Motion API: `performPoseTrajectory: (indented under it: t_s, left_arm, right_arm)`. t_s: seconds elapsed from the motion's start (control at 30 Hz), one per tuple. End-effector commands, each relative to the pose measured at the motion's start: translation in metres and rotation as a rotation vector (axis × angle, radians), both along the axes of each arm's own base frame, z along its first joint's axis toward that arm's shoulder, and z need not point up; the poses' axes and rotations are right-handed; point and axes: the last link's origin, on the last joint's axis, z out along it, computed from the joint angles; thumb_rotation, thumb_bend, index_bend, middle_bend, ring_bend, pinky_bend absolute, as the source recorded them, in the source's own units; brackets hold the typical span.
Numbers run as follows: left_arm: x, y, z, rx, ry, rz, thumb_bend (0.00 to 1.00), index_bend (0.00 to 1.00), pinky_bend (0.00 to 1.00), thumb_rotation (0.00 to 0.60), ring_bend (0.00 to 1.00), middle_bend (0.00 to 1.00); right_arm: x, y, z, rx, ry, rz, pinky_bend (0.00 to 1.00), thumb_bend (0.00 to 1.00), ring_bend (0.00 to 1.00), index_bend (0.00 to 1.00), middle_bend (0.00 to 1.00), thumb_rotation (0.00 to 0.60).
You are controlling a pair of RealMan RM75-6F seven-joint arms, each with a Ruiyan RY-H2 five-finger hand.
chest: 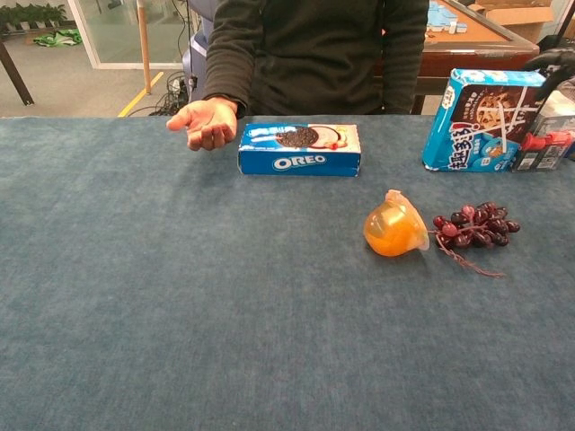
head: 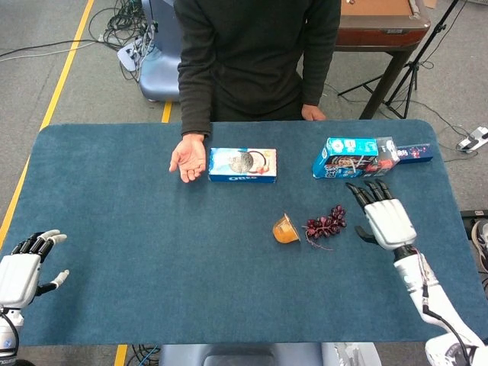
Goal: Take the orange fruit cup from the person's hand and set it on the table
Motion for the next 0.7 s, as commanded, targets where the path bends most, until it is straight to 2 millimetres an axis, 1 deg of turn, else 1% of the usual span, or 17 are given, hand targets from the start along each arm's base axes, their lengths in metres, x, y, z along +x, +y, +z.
performPoseTrajectory:
  t_s: [0.03, 0.23, 0.43, 0.57, 0.7]
  left_arm:
    - [0.000, 0.000, 0.001, 0.002, 0.000, -0.002, 0.20, 0.27, 0.25, 0.600, 0.18, 0.22]
    - [0.002, 0.000, 0.001, 0.002, 0.001, -0.008, 0.20, 0.27, 0.25, 0.600, 0.18, 0.22]
    - [0.003, -0.003, 0.002, 0.008, -0.001, -0.005, 0.20, 0.27, 0.25, 0.600, 0.18, 0.22]
    - [0.001, -0.004, 0.002, 0.006, 0.003, 0.005, 0.20, 0.27, 0.25, 0.600, 0.18, 0.22]
    - [0.000, -0.005, 0.002, 0.011, 0.004, 0.012, 0.20, 0.27, 0.25, 0.600, 0.18, 0.22]
  right_arm:
    - [-0.019, 0.022, 0.012, -0.038, 0.006, -0.050, 0.07, 0.26, 0.07, 0.03, 0.21, 0.600]
    - [-0.042, 0.055, 0.027, -0.104, -0.008, -0.113, 0.07, 0.26, 0.07, 0.03, 0.21, 0.600]
    - [-0.053, 0.077, 0.043, -0.177, -0.008, -0.125, 0.07, 0.26, 0.08, 0.03, 0.22, 0.600]
    - [-0.056, 0.084, 0.045, -0.199, -0.020, -0.129, 0.07, 0.26, 0.09, 0.04, 0.23, 0.600]
    - [-0.058, 0.083, 0.043, -0.198, -0.025, -0.135, 0.07, 0.26, 0.09, 0.04, 0.23, 0.600]
